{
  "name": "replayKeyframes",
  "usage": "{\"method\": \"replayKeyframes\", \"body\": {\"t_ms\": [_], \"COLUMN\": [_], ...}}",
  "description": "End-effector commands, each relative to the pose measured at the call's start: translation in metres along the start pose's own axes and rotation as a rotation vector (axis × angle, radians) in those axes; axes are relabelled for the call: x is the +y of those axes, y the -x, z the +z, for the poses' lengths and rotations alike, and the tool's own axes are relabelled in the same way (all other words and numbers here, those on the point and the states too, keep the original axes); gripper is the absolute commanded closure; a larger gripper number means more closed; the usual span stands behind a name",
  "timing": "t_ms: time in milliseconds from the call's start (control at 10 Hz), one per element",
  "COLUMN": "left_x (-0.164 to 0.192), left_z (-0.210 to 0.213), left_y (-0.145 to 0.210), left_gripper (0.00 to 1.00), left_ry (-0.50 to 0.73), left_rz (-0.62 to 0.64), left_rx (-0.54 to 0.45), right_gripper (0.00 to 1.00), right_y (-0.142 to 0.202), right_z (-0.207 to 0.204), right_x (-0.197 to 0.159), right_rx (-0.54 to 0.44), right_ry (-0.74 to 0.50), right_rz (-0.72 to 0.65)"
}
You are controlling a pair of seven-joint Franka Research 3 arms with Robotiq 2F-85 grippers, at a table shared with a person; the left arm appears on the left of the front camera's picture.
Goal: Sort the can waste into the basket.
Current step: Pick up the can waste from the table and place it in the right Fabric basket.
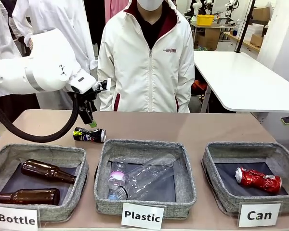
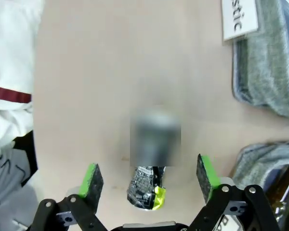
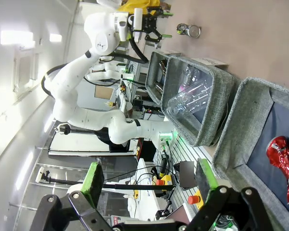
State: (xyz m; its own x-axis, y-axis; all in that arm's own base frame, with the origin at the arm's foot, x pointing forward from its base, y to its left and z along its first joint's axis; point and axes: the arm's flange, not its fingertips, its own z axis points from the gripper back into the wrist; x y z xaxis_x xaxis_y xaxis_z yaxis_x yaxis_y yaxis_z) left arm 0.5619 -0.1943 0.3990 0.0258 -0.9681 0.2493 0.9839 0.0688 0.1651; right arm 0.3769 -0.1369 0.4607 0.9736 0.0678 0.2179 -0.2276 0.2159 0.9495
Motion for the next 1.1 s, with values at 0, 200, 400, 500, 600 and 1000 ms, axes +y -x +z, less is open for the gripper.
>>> {"method": "replayKeyframes", "body": {"t_ms": [0,200,400,500,600,1000], "left_x": [0.022,0.034,0.040,0.042,0.042,0.045], "left_z": [-0.016,-0.042,-0.078,-0.092,-0.102,-0.111], "left_y": [0.003,0.006,0.009,0.010,0.012,0.016], "left_gripper": [0.00,0.00,0.00,0.00,0.00,0.00], "left_ry": [0.057,0.109,0.144,0.172,0.190,0.207], "left_rz": [-0.006,-0.012,-0.041,-0.045,-0.037,-0.032], "left_rx": [0.083,0.133,0.224,0.240,0.253,0.249], "right_gripper": [0.00,0.00,0.00,0.00,0.00,0.00], "right_y": [0.001,0.001,0.001,0.001,0.001,0.001], "right_z": [0.002,0.002,0.002,0.002,0.002,0.002], "right_x": [0.002,0.002,0.002,0.002,0.002,0.002], "right_rx": [0.006,0.006,0.006,0.006,0.006,0.006], "right_ry": [-0.005,-0.005,-0.005,-0.005,-0.005,-0.005], "right_rz": [0.016,0.016,0.016,0.016,0.016,0.016]}}
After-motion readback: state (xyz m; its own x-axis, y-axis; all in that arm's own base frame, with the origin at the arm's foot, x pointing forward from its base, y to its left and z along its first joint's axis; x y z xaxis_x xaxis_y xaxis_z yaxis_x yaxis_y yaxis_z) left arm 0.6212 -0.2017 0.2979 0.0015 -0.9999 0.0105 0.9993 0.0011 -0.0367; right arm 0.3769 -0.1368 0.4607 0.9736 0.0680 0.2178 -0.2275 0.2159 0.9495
